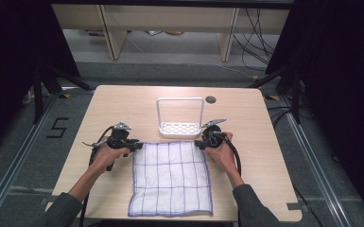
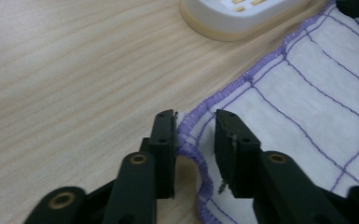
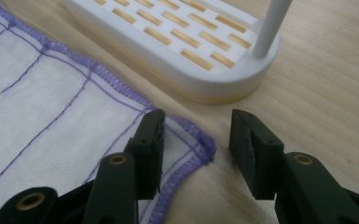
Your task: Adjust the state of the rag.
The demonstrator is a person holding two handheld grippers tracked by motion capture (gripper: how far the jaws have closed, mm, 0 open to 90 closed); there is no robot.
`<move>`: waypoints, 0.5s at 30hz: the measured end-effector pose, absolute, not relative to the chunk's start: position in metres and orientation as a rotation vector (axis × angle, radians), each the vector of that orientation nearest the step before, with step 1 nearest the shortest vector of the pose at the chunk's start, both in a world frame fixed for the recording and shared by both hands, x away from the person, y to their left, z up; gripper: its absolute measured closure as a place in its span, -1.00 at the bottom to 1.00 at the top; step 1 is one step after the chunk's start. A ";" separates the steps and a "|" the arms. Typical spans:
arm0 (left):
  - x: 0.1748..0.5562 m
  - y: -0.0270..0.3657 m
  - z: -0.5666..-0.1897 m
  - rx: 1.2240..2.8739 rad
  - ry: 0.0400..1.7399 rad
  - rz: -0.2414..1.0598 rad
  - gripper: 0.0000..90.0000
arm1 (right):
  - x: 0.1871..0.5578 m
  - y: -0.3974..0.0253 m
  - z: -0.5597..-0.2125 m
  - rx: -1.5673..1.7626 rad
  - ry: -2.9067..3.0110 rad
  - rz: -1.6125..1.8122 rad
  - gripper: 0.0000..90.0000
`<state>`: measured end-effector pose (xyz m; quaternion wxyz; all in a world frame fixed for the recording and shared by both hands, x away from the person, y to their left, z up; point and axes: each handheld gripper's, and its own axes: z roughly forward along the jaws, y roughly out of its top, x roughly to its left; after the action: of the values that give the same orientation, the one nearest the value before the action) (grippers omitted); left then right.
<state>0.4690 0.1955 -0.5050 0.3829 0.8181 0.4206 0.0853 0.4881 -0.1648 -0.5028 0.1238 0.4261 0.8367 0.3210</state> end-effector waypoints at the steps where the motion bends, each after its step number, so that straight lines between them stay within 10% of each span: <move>1: 0.469 0.195 -0.505 2.099 1.051 0.216 0.62 | 0.488 -0.163 -0.504 1.250 2.419 0.952 0.26; 15: 0.467 0.194 -0.502 2.084 0.988 0.254 0.90 | 0.484 -0.160 -0.503 1.120 2.463 0.957 0.91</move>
<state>0.4666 0.1939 -0.5023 0.3992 0.8235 0.3905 0.1005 0.4838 -0.1600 -0.5029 0.1353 0.3865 0.8504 0.3305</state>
